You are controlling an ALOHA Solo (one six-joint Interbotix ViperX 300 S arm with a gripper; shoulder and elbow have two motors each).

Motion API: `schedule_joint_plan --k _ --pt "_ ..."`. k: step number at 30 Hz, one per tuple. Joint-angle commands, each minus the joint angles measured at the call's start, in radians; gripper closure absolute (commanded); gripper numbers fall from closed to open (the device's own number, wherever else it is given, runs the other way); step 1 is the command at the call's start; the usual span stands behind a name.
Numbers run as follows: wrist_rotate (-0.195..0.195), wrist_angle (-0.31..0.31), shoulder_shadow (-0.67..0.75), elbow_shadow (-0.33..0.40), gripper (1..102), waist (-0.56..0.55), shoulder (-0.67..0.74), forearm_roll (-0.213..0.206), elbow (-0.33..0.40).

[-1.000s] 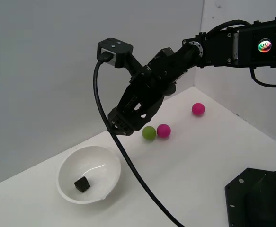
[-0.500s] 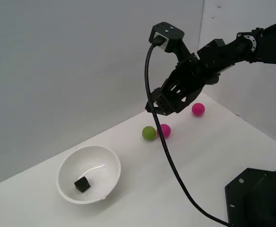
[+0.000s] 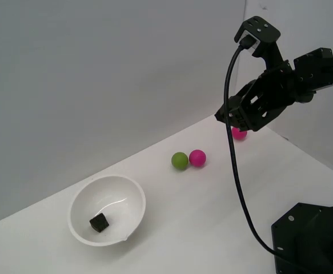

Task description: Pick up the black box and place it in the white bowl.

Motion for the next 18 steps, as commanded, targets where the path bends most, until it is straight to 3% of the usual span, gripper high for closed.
schedule_joint_plan --k 1,12,16,18 --pt "0.031 0.006 0.051 0.011 63 0.041 0.046 -0.011 0.014" --pt "0.046 -0.011 0.199 0.117 63 0.115 0.195 -0.023 0.123" --pt "0.046 -0.012 0.244 0.138 77 0.138 0.239 -0.023 0.143" --pt "0.046 -0.018 0.268 0.146 78 0.150 0.262 -0.023 0.150"
